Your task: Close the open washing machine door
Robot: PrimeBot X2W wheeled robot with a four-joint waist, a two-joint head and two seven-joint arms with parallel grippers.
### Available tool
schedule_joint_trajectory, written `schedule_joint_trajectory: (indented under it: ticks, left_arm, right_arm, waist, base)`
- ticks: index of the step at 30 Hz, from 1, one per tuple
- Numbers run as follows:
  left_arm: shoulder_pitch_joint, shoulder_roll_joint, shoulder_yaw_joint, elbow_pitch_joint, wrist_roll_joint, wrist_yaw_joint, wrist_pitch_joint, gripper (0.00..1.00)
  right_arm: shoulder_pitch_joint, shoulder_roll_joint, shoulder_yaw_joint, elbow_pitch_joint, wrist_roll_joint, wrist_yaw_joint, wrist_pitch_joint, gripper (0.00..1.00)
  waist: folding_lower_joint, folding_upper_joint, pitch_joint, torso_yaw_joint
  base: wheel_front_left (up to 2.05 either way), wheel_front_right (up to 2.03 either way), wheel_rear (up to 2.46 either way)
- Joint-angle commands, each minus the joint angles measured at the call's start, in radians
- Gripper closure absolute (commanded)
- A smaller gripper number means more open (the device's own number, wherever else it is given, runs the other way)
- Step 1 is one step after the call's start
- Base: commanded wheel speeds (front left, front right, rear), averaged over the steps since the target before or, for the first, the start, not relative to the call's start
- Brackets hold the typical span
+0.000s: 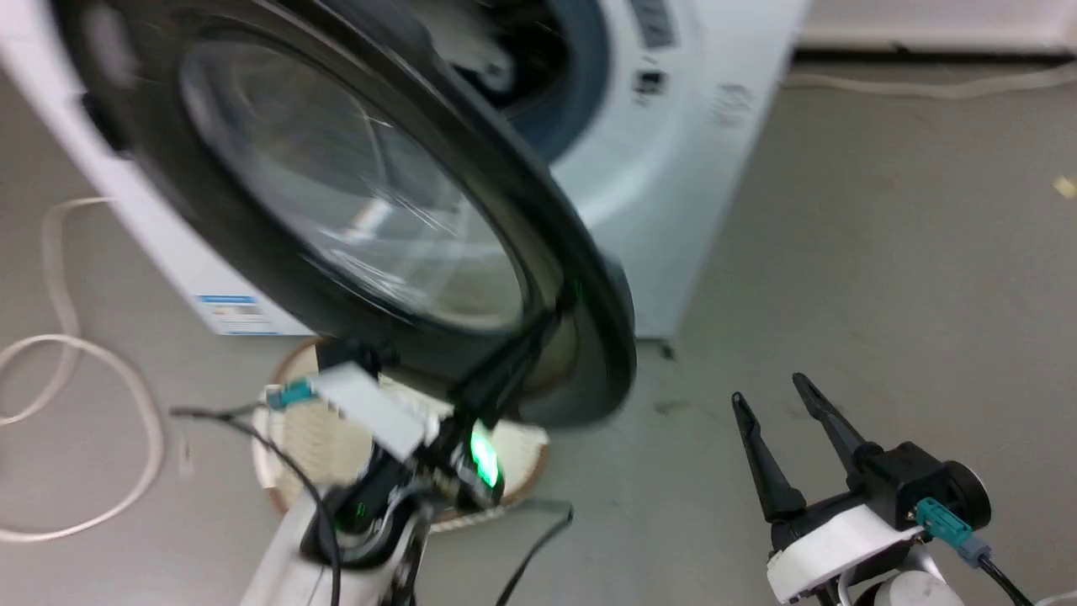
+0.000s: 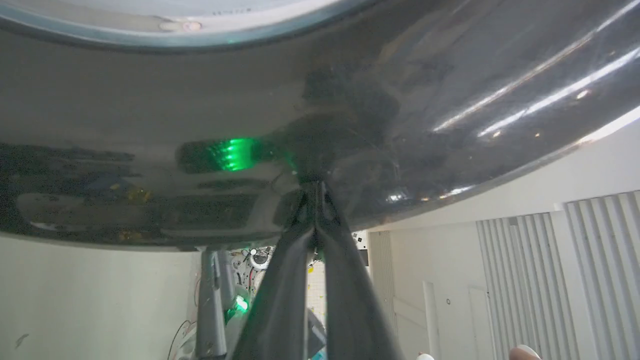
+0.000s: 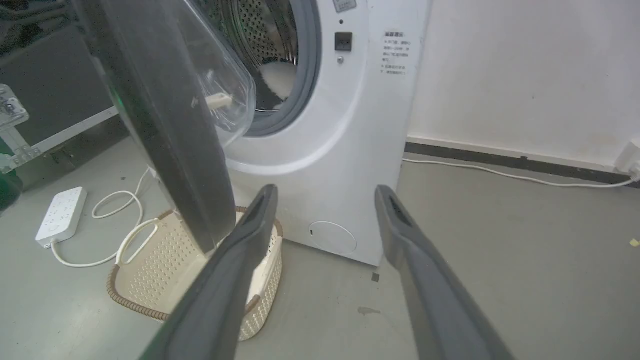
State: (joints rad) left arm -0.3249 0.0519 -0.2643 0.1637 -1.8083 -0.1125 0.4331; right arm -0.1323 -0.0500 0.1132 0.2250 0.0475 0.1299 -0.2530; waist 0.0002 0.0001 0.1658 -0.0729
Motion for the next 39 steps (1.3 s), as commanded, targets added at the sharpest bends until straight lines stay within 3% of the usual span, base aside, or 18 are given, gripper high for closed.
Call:
schedule_joint_trajectory:
  ticks: [1, 6, 10, 14, 22, 23, 24, 25, 26, 31, 34, 37, 39]
  left_arm:
    - [-0.036, -0.002, -0.008, 0.010, -0.010, -0.009, -0.018, 1.00]
    - [-0.179, -0.002, -0.024, 0.101, -0.032, -0.014, -0.140, 1.00]
    - [-0.257, -0.002, -0.038, 0.174, -0.047, -0.016, -0.200, 1.00]
    - [-0.266, -0.002, -0.055, 0.195, -0.045, -0.018, -0.203, 1.00]
    - [-0.084, 0.042, -0.059, 0.077, 0.109, -0.018, -0.217, 0.98]
    - [-0.049, 0.055, -0.061, 0.050, 0.138, -0.018, -0.226, 0.91]
    - [-0.012, 0.070, -0.065, 0.025, 0.168, -0.018, -0.238, 0.77]
    - [0.024, 0.090, -0.069, -0.001, 0.204, -0.018, -0.255, 0.45]
    - [0.057, 0.114, -0.079, -0.027, 0.254, -0.018, -0.278, 0.00]
    - [0.177, 0.256, -0.157, -0.071, 0.589, -0.018, -0.505, 0.00]
    - [0.218, 0.302, -0.166, -0.044, 0.768, -0.015, -0.656, 0.00]
    - [0.238, 0.329, -0.137, -0.029, 0.997, 0.049, -0.692, 0.00]
    - [0.255, 0.311, -0.083, -0.063, 1.148, 0.100, -0.694, 0.00]
  right_arm:
    - [-0.015, 0.000, 0.000, 0.000, 0.010, 0.001, -0.006, 0.00]
    - [-0.025, 0.000, 0.011, 0.013, 0.035, 0.001, -0.008, 0.00]
    - [-0.032, 0.000, 0.012, 0.007, 0.047, 0.001, -0.008, 0.00]
    - [-0.032, 0.000, 0.009, 0.002, 0.042, 0.001, -0.009, 0.00]
    - [0.010, 0.000, -0.019, -0.005, 0.014, 0.001, -0.009, 0.00]
    - [0.020, 0.000, -0.023, -0.007, 0.012, 0.001, -0.009, 0.00]
    - [0.032, 0.000, -0.026, -0.009, 0.010, 0.001, -0.009, 0.00]
    - [0.044, 0.000, -0.028, -0.011, 0.008, 0.001, -0.009, 0.00]
    - [0.057, 0.000, -0.031, -0.014, 0.006, 0.001, -0.009, 0.00]
    - [0.114, 0.000, -0.030, -0.027, -0.005, 0.001, -0.009, 0.00]
    - [0.141, 0.000, -0.026, -0.033, -0.010, 0.001, -0.009, 0.00]
    - [0.156, 0.000, -0.023, -0.041, -0.009, 0.001, -0.009, 0.00]
    - [0.166, 0.000, -0.022, -0.045, -0.006, 0.001, -0.009, 0.00]
  waist:
    - [-0.0002, -0.0001, 0.088, -0.102]
    - [-0.0002, -0.0001, 0.120, -0.151]
    - [-0.0002, -0.0001, 0.118, -0.149]
    - [-0.0002, -0.0001, 0.091, -0.113]
    - [-0.0002, -0.0001, -0.023, 0.014]
    - [-0.0002, -0.0001, -0.040, 0.030]
    - [-0.0002, -0.0001, -0.057, 0.048]
    - [-0.0002, -0.0001, -0.073, 0.063]
    - [-0.0002, -0.0001, -0.090, 0.080]
    - [-0.0002, -0.0001, -0.153, 0.157]
    - [-0.0002, -0.0001, -0.179, 0.191]
    - [-0.0002, -0.0001, -0.191, 0.216]
    - [-0.0002, -0.0001, -0.197, 0.230]
  base:
    - [0.00, 0.00, 0.00]
    - [0.00, 0.00, 0.00]
    - [0.00, 0.00, 0.00]
    - [0.00, 0.00, 0.00]
    - [0.00, 0.00, 0.00]
    - [0.00, 0.00, 0.00]
    - [0.00, 0.00, 0.00]
    - [0.00, 0.00, 0.00]
    - [0.00, 0.00, 0.00]
    - [0.00, 0.00, 0.00]
    - [0.00, 0.00, 0.00]
    - [0.00, 0.00, 0.00]
    - [0.00, 0.00, 0.00]
